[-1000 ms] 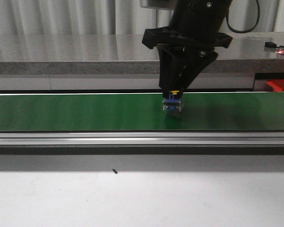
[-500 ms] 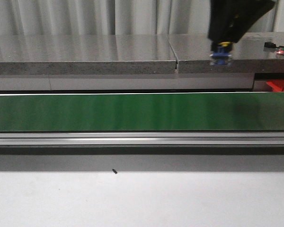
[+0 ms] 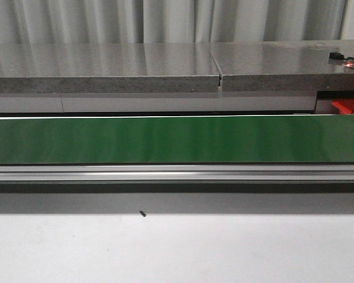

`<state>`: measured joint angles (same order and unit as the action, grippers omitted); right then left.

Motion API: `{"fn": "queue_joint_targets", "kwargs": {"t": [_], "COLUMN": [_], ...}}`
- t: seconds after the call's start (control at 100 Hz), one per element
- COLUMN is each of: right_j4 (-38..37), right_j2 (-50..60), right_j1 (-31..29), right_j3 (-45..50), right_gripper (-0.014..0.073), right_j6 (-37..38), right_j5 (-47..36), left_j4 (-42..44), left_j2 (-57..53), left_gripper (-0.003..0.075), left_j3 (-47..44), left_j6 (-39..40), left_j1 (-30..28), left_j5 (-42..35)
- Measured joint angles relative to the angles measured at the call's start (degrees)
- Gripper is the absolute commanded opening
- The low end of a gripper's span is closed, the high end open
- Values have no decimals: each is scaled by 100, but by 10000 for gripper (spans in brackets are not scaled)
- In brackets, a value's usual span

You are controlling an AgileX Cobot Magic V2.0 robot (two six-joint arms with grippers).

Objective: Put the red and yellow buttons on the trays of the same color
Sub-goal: 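Lift the yellow button over the yellow tray and open the right gripper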

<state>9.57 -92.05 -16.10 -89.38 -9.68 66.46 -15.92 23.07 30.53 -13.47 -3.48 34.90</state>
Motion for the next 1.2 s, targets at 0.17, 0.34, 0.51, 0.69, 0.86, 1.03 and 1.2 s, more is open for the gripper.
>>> {"fn": "queue_joint_targets", "kwargs": {"t": [0.17,0.34,0.51,0.69,0.86,1.03,1.2], "right_j4": [84,529,644,702,711,724,757], "right_j2": [0,0,0,-131,-380,-600,-766], "right_j1": [-935,-1703,-2015,-2015,-2015,-2015,-2015], "right_j3": [594,1237,1739,2108,2282,2296,2296], "right_gripper": [191,191,191,191,191,191,191], "right_j6": [0,0,0,0,0,-11,-11], "right_j5": [-503,-1234,-1683,-2022,-2184,-2362,-2521], "left_j4": [0,0,0,0,0,0,0], "left_j2": [0,0,0,0,0,0,0], "left_gripper": [-20,-20,-20,-20,-20,-20,-20], "left_j3": [0,0,0,0,0,0,0], "left_j6": [0,0,0,0,0,0,0], "left_j1": [0,0,0,0,0,0,0], "left_j5": [0,0,0,0,0,0,0]}}
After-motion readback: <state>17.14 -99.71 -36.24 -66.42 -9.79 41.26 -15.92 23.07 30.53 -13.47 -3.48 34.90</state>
